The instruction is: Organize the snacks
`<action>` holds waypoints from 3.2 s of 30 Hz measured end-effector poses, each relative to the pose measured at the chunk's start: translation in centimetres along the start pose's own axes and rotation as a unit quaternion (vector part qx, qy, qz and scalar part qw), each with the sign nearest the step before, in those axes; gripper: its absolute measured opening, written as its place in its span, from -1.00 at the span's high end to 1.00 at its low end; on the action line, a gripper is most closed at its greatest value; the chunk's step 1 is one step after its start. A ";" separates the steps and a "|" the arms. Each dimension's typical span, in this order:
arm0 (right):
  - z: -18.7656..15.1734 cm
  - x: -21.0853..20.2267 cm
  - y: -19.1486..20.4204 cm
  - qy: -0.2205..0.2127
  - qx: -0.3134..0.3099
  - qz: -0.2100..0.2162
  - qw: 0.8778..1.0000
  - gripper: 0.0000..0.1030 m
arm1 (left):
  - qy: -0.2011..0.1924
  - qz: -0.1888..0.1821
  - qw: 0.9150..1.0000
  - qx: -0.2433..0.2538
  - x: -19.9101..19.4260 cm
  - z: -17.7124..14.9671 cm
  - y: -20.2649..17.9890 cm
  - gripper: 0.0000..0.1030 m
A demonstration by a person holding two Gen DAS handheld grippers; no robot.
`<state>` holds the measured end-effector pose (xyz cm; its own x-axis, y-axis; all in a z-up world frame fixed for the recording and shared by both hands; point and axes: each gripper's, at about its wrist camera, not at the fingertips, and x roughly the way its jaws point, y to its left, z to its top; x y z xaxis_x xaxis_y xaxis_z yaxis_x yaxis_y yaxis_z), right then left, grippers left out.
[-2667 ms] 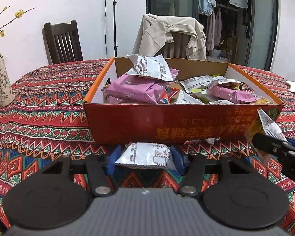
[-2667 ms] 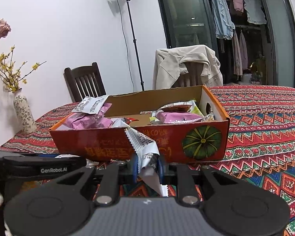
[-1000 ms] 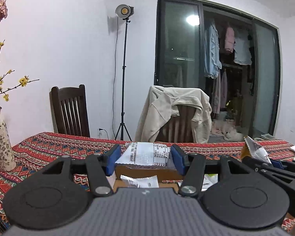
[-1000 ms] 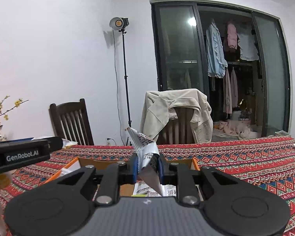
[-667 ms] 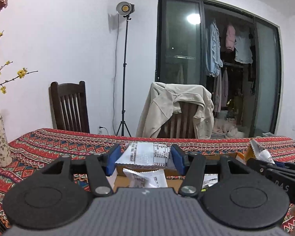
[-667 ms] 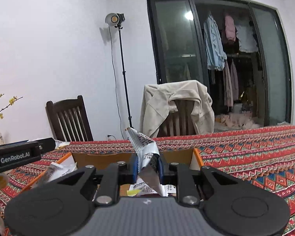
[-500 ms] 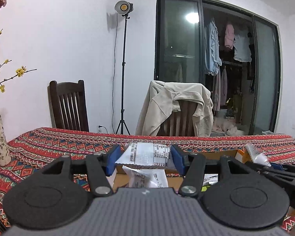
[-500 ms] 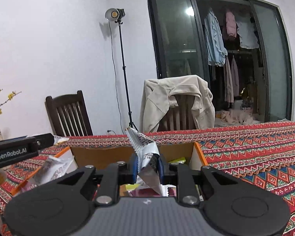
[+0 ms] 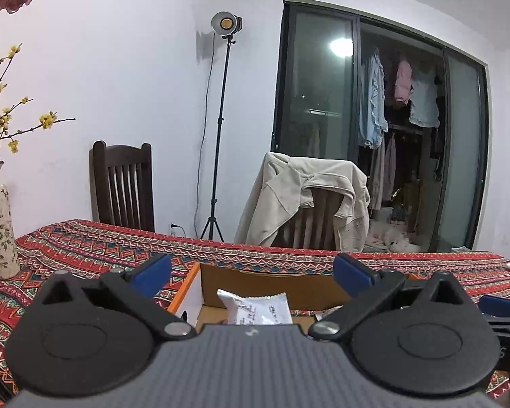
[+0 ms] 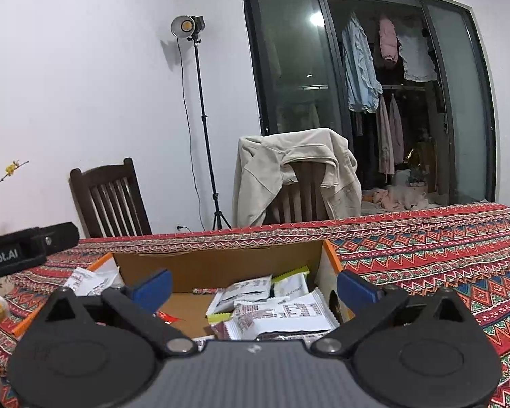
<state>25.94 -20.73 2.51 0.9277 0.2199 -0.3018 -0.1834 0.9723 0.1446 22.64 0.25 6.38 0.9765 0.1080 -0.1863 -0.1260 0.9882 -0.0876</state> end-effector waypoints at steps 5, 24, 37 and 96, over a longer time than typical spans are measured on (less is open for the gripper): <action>0.7 -1.1 0.4 -0.007 -0.003 -0.001 1.000 -1.00 | 0.000 -0.004 1.000 -0.007 -1.6 1.1 -0.1 -1.00; 0.0 -15.1 2.2 -0.010 -0.045 0.039 0.998 -1.00 | -0.010 -0.065 0.998 0.012 -15.7 0.9 2.5 -1.00; -6.3 -19.2 1.9 0.058 -0.048 0.042 0.996 -1.00 | 0.071 -0.059 0.996 0.014 -19.8 -5.7 5.1 -1.00; -8.0 -19.4 1.6 0.090 -0.034 0.028 0.995 -1.00 | 0.112 -0.054 0.992 0.022 -19.8 -8.0 4.8 -1.00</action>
<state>5.10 -22.84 1.08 0.8431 0.2787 -0.4599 -0.2610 0.9598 0.1032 1.31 2.01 1.80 0.9201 -0.0204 -0.3912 -0.0105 0.9970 -0.0766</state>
